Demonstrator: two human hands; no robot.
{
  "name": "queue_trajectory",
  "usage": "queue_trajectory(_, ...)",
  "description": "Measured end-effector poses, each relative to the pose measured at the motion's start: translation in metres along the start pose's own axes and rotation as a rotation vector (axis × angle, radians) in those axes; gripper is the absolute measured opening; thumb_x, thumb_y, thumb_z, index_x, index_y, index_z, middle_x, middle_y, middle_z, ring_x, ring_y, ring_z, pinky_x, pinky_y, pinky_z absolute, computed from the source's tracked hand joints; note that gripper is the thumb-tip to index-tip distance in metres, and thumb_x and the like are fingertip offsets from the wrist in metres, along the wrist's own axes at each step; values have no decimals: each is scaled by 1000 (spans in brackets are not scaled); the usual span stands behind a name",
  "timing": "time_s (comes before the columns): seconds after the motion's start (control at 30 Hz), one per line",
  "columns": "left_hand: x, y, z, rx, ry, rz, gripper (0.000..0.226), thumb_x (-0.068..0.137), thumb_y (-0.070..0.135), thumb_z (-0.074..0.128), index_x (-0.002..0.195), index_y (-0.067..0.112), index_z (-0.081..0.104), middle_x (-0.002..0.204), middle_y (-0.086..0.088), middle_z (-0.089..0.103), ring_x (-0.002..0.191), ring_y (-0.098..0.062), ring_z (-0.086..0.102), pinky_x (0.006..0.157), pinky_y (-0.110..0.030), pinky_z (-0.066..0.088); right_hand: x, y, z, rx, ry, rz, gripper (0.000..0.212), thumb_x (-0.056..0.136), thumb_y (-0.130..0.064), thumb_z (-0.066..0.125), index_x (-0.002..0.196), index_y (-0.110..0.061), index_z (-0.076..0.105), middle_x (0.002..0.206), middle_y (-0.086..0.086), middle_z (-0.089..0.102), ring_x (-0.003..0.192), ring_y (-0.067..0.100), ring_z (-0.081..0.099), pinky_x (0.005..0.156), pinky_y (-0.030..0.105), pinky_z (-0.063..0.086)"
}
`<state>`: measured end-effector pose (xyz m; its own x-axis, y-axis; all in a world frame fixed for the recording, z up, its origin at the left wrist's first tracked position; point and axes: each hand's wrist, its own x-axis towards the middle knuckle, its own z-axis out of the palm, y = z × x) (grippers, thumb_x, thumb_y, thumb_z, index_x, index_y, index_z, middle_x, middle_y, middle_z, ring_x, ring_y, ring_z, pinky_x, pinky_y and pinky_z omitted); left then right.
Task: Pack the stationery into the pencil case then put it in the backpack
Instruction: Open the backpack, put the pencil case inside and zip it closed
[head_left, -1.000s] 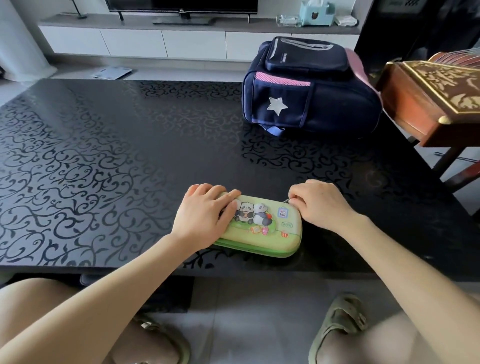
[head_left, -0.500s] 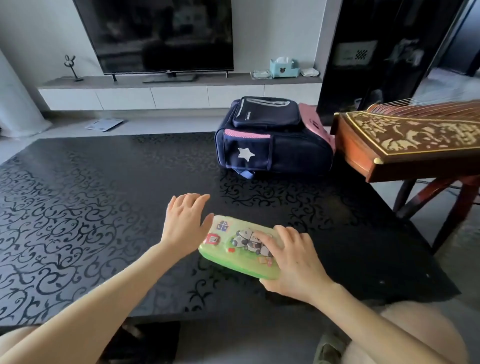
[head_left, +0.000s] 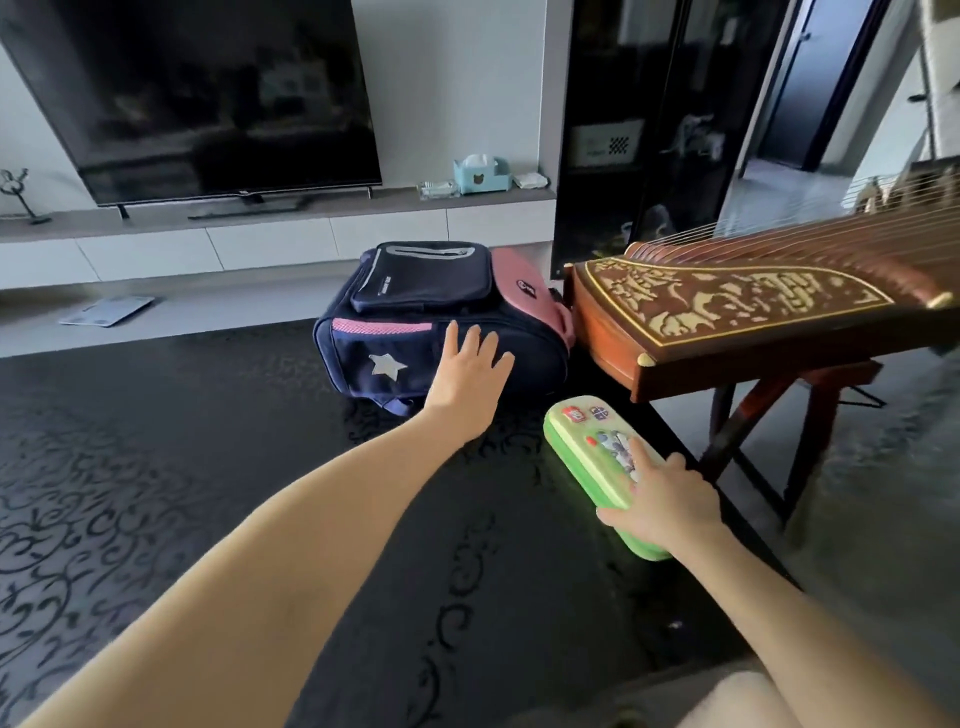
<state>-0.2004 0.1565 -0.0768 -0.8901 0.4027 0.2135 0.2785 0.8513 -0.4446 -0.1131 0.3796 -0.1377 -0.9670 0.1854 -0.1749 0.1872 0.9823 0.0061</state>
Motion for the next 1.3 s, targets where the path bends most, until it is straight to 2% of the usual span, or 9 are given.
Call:
queue_trajectory(0.37,94,14,26,154,-31,71,81,87,36,56,147,20,3,155,-6,11,141,-33,7,111,-61,4,16,-9,4,-95,-19,42,108,68,-70,52,146,-21,-3,127,21,33,107,37,48,72,54,55)
queue_trajectory(0.6,101,7,14,111,-102,9,55,83,22,59,134,23,37,139,-3,36,129,-28,28,107,-64,17,19,-8,3,-104,-46,43,107,71,-69,52,146,-21,-6,131,24,28,110,40,45,76,57,53)
queue_trajectory(0.83,-1,-40,24,21,-80,-18,46,77,14,58,122,21,49,130,-8,43,129,-33,29,108,-61,18,14,-9,0,-102,-60,45,106,72,-68,53,146,-20,-5,132,24,29,111,41,46,77,57,53)
queue_trajectory(0.93,-76,-82,30,24,60,111,41,50,1,68,90,13,64,95,-5,61,95,-28,56,92,-45,40,6,-11,-4,-130,-81,41,108,74,-72,47,147,-17,-10,137,28,27,113,46,46,80,56,52)
queue_trajectory(1.0,-118,-114,39,16,133,237,42,35,-5,68,73,12,65,77,-2,64,75,-26,61,91,-38,39,2,-12,-7,-169,-108,80,107,76,-74,42,147,-16,-13,143,32,22,118,50,43,85,56,50)
queue_trajectory(1.1,-187,-159,41,41,184,290,28,69,-2,44,79,12,66,83,-2,67,85,-25,65,112,-37,16,-10,-31,-24,-165,-86,91,88,86,-66,35,148,-11,6,146,26,28,126,43,38,96,52,43)
queue_trajectory(1.17,-224,-186,41,82,171,315,54,82,-2,14,82,10,66,87,-4,67,93,-25,64,114,-40,13,-21,-59,-37,-57,66,-4,65,93,-53,32,138,-7,36,134,18,47,120,35,47,94,43,45)
queue_trajectory(1.23,-250,-201,43,55,148,304,53,75,-3,16,85,8,67,92,-5,68,101,-25,58,115,-39,14,-29,-89,-49,202,134,-128,48,98,-41,33,127,-7,50,124,14,56,114,33,53,91,37,45)
queue_trajectory(1.3,-270,-209,45,-63,171,217,45,66,1,27,88,9,66,92,-7,67,101,-23,52,109,-38,28,-37,-124,-58,469,33,-255,44,99,-31,35,134,-6,45,135,14,51,123,31,48,98,35,38)
